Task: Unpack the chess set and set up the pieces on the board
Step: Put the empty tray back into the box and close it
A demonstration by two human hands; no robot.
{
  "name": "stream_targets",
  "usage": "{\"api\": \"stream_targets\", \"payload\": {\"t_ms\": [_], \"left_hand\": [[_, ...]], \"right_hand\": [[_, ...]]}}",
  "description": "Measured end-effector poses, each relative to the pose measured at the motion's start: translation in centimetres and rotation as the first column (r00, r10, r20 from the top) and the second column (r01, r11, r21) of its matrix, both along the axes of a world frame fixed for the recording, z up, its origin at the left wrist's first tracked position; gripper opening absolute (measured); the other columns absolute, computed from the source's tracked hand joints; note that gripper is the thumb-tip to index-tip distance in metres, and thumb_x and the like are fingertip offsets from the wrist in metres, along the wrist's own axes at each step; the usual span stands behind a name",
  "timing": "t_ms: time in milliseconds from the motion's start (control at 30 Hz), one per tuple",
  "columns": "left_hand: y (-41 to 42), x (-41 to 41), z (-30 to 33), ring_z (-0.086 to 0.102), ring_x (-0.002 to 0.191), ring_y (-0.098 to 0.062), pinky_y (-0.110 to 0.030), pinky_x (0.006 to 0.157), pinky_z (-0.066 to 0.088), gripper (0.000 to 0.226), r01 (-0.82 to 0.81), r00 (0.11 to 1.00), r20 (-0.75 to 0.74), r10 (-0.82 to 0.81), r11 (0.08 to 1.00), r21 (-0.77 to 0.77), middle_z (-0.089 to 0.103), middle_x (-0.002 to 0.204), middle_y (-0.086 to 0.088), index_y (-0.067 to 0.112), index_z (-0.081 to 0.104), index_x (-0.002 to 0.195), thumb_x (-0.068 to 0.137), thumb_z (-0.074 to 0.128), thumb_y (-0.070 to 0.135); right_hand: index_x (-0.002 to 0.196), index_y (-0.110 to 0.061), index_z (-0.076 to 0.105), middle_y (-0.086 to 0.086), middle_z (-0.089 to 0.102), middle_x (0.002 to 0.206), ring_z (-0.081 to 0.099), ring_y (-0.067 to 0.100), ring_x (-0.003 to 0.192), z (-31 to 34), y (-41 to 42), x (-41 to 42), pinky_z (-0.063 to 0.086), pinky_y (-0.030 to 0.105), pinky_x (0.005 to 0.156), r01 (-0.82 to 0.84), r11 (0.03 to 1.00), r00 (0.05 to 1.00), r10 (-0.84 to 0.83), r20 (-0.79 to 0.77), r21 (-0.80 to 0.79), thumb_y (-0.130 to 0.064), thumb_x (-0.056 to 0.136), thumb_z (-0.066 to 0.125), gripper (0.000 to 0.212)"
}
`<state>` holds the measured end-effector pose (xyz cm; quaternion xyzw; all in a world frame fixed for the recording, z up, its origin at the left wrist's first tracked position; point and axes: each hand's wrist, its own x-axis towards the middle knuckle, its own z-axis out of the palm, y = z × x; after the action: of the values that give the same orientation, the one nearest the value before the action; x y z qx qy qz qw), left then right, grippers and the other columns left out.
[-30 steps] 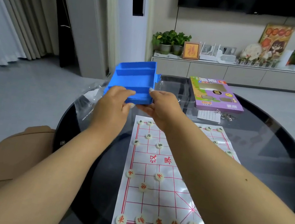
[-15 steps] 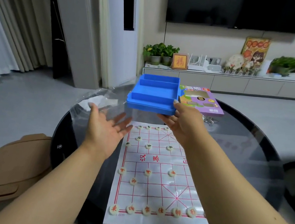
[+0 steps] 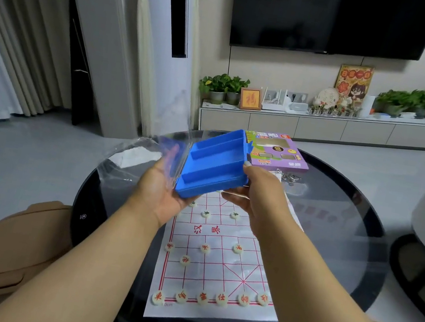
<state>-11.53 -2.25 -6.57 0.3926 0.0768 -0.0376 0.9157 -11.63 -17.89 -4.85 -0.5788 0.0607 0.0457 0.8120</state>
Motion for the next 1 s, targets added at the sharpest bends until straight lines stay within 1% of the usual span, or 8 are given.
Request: {"api": "stream_targets", "payload": {"t_ms": [100, 200, 333, 467, 533, 800, 900, 1000], "left_hand": [[-0.3, 0.2, -1.0, 0.067, 0.096, -0.026, -0.036, 0.068, 0.058, 0.029, -0.095, 0.993, -0.054, 0.104, 0.985, 0.141, 0.065, 0.117, -0.009, 0.027, 0.060, 0.123, 0.095, 0.056, 0.029], [-0.7, 0.3, -1.4, 0.065, 0.098, -0.023, -0.033, 0.067, 0.058, 0.033, -0.176, 0.979, -0.062, 0.197, 0.953, 0.247, 0.063, 0.117, -0.008, 0.023, 0.059, 0.128, 0.095, 0.056, 0.016], [-0.5, 0.4, -0.9, 0.066, 0.093, -0.021, -0.030, 0.059, 0.058, 0.031, -0.145, 0.982, -0.082, 0.172, 0.953, 0.267, 0.063, 0.115, -0.008, 0.022, 0.062, 0.123, 0.094, 0.057, 0.013], [-0.6, 0.6, -0.9, 0.065, 0.090, -0.022, -0.026, 0.048, 0.053, 0.032, -0.059, 0.990, -0.102, 0.094, 0.950, 0.305, 0.061, 0.124, -0.010, 0.022, 0.065, 0.120, 0.093, 0.053, 0.009], [-0.8, 0.7, -0.9, 0.064, 0.096, -0.023, -0.025, 0.047, 0.052, 0.032, -0.050, 0.990, -0.109, 0.089, 0.946, 0.320, 0.060, 0.124, -0.010, 0.022, 0.066, 0.119, 0.093, 0.054, 0.008], [-1.5, 1.7, -1.1, 0.065, 0.097, -0.024, -0.028, 0.050, 0.053, 0.033, -0.022, 0.992, -0.105, 0.068, 0.924, 0.382, 0.061, 0.119, -0.007, 0.026, 0.068, 0.116, 0.093, 0.054, 0.006], [-1.7, 2.5, -1.0, 0.064, 0.090, -0.020, -0.029, 0.053, 0.052, 0.032, -0.005, 0.993, -0.104, 0.054, 0.906, 0.424, 0.061, 0.118, -0.005, 0.030, 0.069, 0.108, 0.093, 0.052, 0.007], [-1.9, 4.0, -0.8, 0.063, 0.083, -0.018, -0.031, 0.058, 0.053, 0.033, 0.017, 0.996, -0.083, 0.029, 0.864, 0.503, 0.061, 0.118, -0.003, 0.031, 0.067, 0.107, 0.093, 0.049, 0.007]], "right_hand": [[0.114, -0.010, 0.054, 0.010, 0.063, 0.096, 0.067, 0.025, 0.092, -0.2, 0.6, 0.0, 0.058, 0.035, 0.080, -0.021, 0.999, 1.000, 0.022, 0.008, -0.045, -0.016, 0.099, 0.038, 0.022], [0.115, -0.010, 0.055, 0.013, 0.066, 0.100, 0.068, 0.026, 0.091, -0.5, 1.1, 0.3, 0.057, 0.036, 0.082, -0.001, 1.000, 0.999, 0.001, -0.034, -0.003, -0.027, 0.102, 0.035, 0.029], [0.106, -0.007, 0.062, 0.013, 0.070, 0.099, 0.068, 0.027, 0.090, -0.4, 0.3, 1.4, 0.057, 0.037, 0.078, 0.008, 0.992, 0.996, 0.004, -0.093, 0.127, -0.035, 0.102, 0.033, 0.041], [0.118, -0.003, 0.058, 0.014, 0.067, 0.101, 0.065, 0.030, 0.093, -0.1, -0.6, 2.7, 0.056, 0.041, 0.080, -0.046, 0.958, 0.993, 0.076, -0.096, 0.283, -0.031, 0.100, 0.043, 0.036], [0.118, -0.005, 0.056, 0.013, 0.067, 0.097, 0.066, 0.030, 0.090, -0.1, -0.8, 3.1, 0.055, 0.044, 0.080, -0.068, 0.945, 0.989, 0.106, -0.102, 0.321, -0.029, 0.097, 0.049, 0.033], [0.110, -0.005, 0.055, 0.016, 0.067, 0.098, 0.068, 0.030, 0.078, -1.0, -1.5, 5.2, 0.059, 0.038, 0.062, -0.004, 0.978, 0.993, 0.030, -0.118, 0.209, -0.021, 0.092, 0.059, 0.024], [0.102, -0.007, 0.058, 0.012, 0.064, 0.080, 0.065, 0.024, 0.062, -1.0, -1.6, 6.5, 0.058, 0.034, 0.060, 0.029, 0.984, 0.989, -0.004, -0.146, 0.174, -0.020, 0.092, 0.059, 0.017], [0.098, -0.008, 0.059, 0.010, 0.061, 0.077, 0.062, 0.017, 0.045, -1.6, -1.8, 7.9, 0.058, 0.031, 0.057, 0.037, 0.983, 0.984, -0.004, -0.177, 0.181, -0.019, 0.093, 0.056, 0.013]]}}
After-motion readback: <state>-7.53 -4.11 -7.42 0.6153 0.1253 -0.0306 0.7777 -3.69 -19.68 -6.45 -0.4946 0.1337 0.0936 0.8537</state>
